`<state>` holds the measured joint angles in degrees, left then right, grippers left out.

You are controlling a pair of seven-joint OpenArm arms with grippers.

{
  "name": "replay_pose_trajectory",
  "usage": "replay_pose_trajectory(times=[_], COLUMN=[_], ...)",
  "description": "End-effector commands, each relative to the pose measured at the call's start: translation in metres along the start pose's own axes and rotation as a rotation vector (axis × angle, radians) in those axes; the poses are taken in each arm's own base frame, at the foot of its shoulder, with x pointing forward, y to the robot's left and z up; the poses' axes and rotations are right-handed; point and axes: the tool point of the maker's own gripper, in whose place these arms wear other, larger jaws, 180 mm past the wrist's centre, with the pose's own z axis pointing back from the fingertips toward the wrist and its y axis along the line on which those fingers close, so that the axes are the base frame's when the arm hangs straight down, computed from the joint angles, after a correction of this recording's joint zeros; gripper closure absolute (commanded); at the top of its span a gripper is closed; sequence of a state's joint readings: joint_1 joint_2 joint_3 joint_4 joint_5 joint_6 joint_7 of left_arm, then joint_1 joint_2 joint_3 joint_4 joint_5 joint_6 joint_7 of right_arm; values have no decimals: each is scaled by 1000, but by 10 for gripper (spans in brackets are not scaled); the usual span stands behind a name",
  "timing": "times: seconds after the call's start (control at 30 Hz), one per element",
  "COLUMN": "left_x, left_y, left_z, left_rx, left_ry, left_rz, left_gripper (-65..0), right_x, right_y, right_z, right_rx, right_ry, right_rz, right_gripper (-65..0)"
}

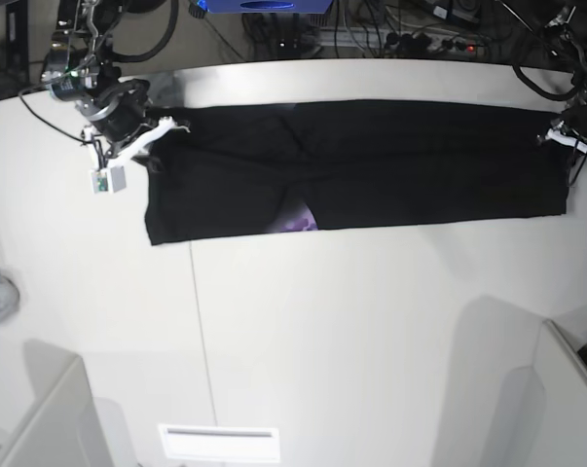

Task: Fold the T-shirt properly
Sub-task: 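Release the strip and reposition both grippers at its two ends, then grasp the strip end with the left gripper and fold it toward the middle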

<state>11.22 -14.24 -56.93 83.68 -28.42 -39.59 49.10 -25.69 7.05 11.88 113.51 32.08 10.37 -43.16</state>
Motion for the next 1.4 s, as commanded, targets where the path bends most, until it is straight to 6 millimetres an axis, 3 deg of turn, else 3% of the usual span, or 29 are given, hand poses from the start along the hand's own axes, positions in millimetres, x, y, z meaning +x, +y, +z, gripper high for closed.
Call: replay_pose_trajectory(times=[0.0, 0.2, 0.47, 0.93, 1.37], left_x=[17, 18, 12, 1, -21], left_y=[-4, -39, -89, -134, -207], left_z=[7, 24, 29, 21, 7], left_rx=[-3, -33, -124, -233, -399], left_ry=[-59, -84, -80, -53, -1], left_rz=[-35, -125, -210, -250, -228], left_gripper=[0, 0, 0, 0, 0], right_x=[11, 11, 11, 10, 10], right_y=[3, 3, 3, 3, 3], right_z=[3, 3, 3, 3, 3], right_rx=[13, 14, 14, 14, 14], right_ry=[-39, -39, -39, -38, -38], right_rz=[16, 15, 15, 14, 14], right_gripper=[0, 0, 0, 0, 0])
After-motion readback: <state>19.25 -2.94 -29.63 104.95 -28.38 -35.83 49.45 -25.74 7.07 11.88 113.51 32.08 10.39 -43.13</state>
